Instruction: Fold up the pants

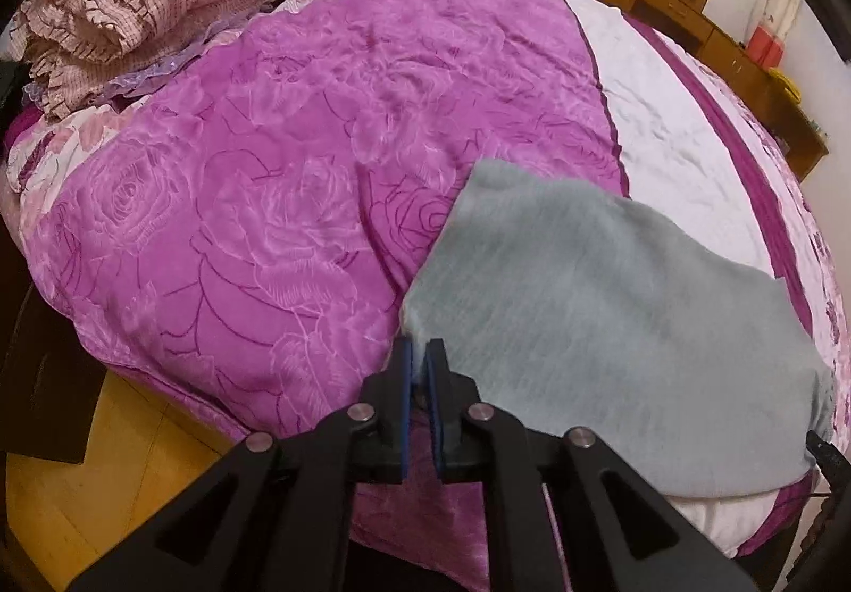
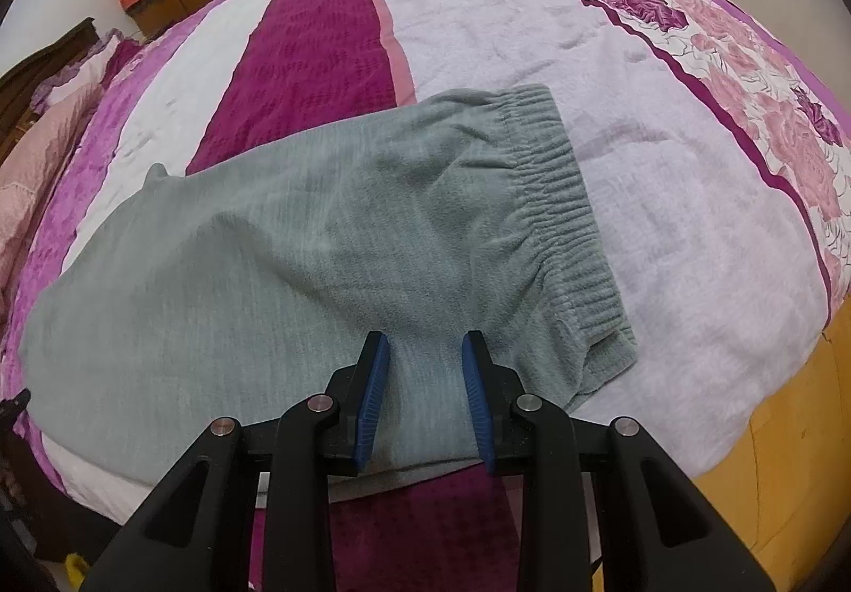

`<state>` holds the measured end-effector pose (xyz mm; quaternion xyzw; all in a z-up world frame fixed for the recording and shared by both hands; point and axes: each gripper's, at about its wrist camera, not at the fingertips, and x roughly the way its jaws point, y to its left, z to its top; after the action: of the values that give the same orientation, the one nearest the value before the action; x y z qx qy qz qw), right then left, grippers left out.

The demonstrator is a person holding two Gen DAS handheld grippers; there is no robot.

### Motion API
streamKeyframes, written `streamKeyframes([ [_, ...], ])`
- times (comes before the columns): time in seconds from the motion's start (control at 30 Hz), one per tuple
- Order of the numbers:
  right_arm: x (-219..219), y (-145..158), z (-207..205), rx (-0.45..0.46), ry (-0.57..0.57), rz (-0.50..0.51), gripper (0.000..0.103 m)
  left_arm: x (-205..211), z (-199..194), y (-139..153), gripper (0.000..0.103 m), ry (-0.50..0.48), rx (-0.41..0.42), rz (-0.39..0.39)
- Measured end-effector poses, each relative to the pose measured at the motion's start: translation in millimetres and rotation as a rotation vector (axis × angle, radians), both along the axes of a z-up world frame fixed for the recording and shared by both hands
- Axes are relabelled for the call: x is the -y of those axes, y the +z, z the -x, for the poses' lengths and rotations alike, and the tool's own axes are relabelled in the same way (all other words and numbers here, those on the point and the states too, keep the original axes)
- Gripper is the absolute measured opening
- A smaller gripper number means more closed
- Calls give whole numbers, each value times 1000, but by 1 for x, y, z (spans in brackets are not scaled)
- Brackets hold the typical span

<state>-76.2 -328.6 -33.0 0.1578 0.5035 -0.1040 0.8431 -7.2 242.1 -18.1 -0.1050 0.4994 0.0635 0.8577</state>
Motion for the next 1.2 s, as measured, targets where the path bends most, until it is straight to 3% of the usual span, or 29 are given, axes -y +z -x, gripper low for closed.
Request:
streamKeyframes([
  [0.07,1,0,0,3,-1,-3,22,0,-1,5,8,1,6,-6],
  [0.17,0,-1,1,8,-3,-4,22,0,-3,20,18,-2,49,-50],
  [0.27,0,-2,2,9,-4,-2,22,1,-11,34,40,-19,94,-74],
  [0.47,0,-2,2,10,-6,-4,22,5,-43,38,48,-53,156,16],
  [0.67,-1,-2,1,6,-4,0,22,14,-63,20,47,-69,144,79],
  [0.77,-1,-2,0,6,-5,2,22,23,-58,19,16,-109,156,98],
  [0.9,-1,-3,0,7,-7,3,22,33,-44,24,16,-163,207,123],
  [1.03,-2,-3,-1,9,-10,6,23,44,-41,13,16,-216,160,163],
  [1.2,-2,-3,0,13,-8,4,23,51,-41,-3,16,-211,114,183],
])
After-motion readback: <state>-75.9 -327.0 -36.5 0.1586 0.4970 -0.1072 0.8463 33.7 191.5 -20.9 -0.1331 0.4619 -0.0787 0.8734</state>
